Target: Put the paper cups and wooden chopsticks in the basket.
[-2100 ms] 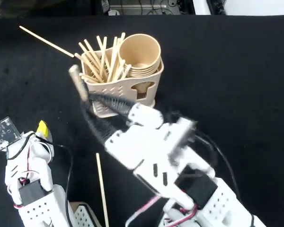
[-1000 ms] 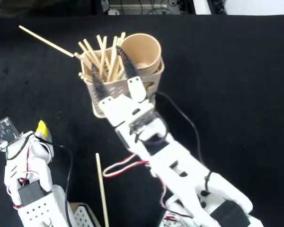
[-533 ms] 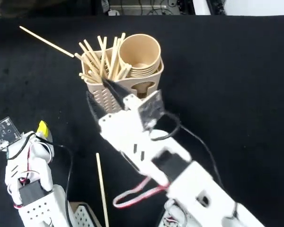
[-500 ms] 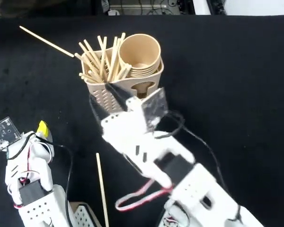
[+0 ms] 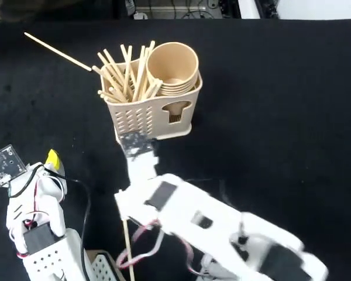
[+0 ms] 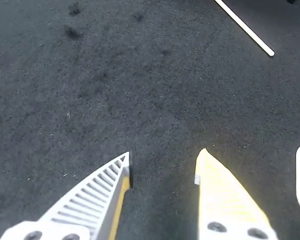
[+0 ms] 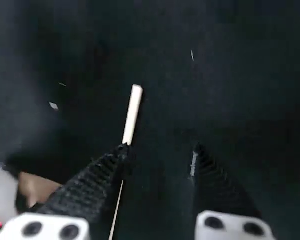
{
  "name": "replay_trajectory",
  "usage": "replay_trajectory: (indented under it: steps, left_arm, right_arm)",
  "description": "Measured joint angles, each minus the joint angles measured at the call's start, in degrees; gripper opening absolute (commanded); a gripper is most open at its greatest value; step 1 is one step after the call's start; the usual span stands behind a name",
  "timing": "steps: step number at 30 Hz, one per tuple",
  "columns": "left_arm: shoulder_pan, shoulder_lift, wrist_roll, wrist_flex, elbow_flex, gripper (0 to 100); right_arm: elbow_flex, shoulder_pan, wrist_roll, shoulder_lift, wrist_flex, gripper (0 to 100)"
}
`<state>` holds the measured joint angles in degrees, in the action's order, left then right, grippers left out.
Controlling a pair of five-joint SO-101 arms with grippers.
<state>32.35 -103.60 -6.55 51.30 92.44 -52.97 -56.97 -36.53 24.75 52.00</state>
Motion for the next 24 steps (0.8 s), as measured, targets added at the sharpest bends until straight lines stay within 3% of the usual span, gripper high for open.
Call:
replay_trajectory:
  steps: [6, 10, 24]
  left_arm:
    - [0.0, 0.0, 0.0, 0.0, 0.0, 21]
    - [0.0, 0.0, 0.0, 0.0, 0.0, 21]
    - [0.0, 0.0, 0.0, 0.0, 0.0, 21]
  right_arm:
    - [11.3, -2.4, -5.5, -22.6, 0.0, 19.8]
    - [16.4, -4.0, -7.5, -29.5, 0.9, 19.8]
    - [17.6, -4.7, -8.5, -27.1, 5.1, 19.8]
